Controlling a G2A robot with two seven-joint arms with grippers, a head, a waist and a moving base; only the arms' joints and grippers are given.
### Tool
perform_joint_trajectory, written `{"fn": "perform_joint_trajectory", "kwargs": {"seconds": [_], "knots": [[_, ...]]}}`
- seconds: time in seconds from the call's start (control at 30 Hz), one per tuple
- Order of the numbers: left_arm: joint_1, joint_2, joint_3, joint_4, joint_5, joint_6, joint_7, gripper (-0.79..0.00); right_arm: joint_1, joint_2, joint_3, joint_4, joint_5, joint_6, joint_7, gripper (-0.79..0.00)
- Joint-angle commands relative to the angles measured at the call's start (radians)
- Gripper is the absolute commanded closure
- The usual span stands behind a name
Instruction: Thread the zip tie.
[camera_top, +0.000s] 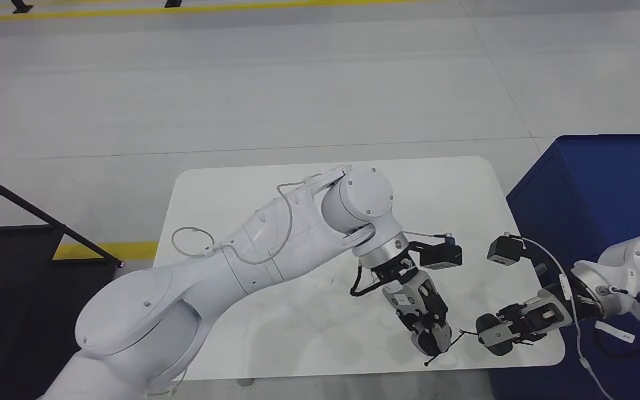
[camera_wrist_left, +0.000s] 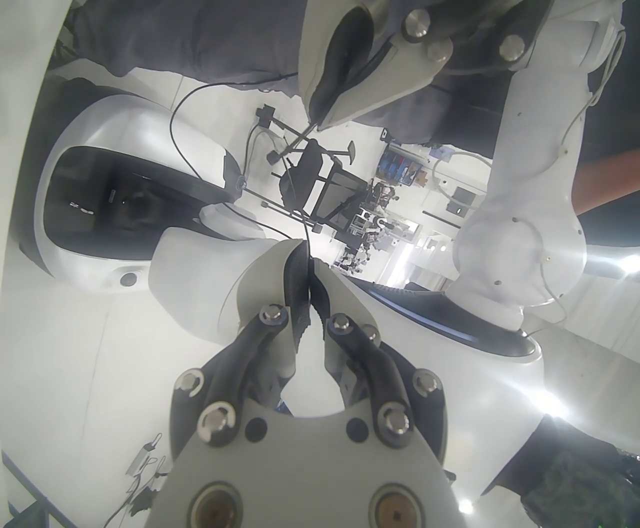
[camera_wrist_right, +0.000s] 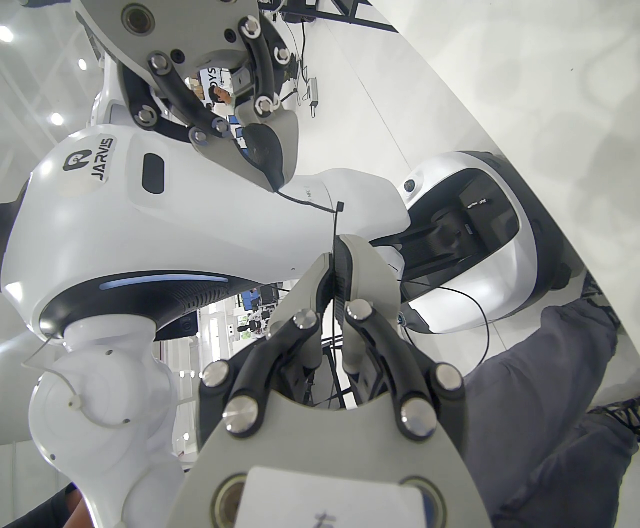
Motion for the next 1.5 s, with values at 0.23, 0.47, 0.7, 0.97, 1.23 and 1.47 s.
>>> {"fn": "perform_joint_trajectory", "kwargs": {"seconds": [0.23,0.47,0.7,0.97,1.23,1.47], "knots": [[0.003,0.013,-0.014,-0.019,0.025,0.015,0.000,0.000,0.000,0.000,0.000,0.000,0.000,0.000,0.000,0.000],[0.003,0.013,-0.014,-0.019,0.025,0.015,0.000,0.000,0.000,0.000,0.000,0.000,0.000,0.000,0.000,0.000],[0.003,0.013,-0.014,-0.019,0.025,0.015,0.000,0.000,0.000,0.000,0.000,0.000,0.000,0.000,0.000,0.000],[0.003,0.013,-0.014,-0.019,0.025,0.015,0.000,0.000,0.011,0.003,0.020,0.022,0.107,0.000,0.000,0.000],[0.019,0.020,-0.035,-0.054,0.033,0.001,0.003,0.000,-0.004,0.051,-0.005,0.042,0.136,0.000,0.000,0.000],[0.027,0.037,-0.081,-0.110,0.069,0.012,0.007,0.000,-0.004,0.104,-0.045,-0.010,0.150,0.000,0.000,0.000]]}}
